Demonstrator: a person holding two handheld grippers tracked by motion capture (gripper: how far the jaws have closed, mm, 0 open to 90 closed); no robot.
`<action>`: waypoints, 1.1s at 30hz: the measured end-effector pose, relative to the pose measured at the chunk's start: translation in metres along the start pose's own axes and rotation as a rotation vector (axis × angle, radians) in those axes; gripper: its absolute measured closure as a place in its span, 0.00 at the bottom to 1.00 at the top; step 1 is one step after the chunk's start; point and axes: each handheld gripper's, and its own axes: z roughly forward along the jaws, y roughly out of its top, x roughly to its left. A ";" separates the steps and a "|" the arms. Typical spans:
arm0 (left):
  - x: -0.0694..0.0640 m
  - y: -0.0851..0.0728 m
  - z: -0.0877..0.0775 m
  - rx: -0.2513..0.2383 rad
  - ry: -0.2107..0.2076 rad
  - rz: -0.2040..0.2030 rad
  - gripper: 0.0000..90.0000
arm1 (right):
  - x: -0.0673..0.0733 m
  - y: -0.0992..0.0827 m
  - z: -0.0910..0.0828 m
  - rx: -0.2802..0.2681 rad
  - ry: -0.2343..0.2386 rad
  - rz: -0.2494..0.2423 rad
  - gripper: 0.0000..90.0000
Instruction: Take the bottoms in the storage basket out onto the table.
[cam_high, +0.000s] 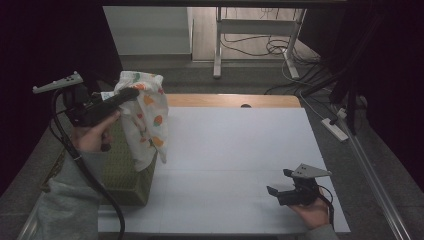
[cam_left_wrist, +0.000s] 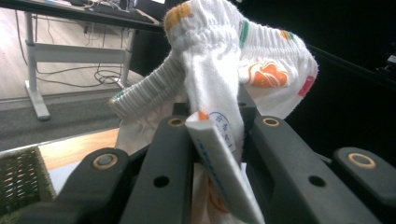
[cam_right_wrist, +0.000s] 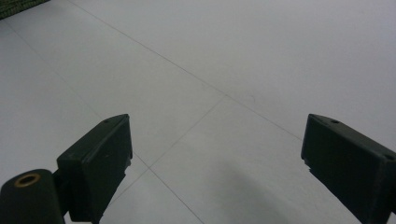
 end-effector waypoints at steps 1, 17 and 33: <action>0.000 0.000 0.001 0.001 -0.001 0.001 0.92 | 0.000 0.000 0.000 -0.001 -0.001 0.000 0.10; -0.012 0.002 0.019 0.011 -0.040 0.014 0.92 | 0.000 0.000 0.000 -0.005 0.001 0.003 0.10; -0.025 0.003 0.041 0.028 -0.083 0.026 0.92 | -0.001 0.000 -0.001 -0.007 0.005 0.006 0.10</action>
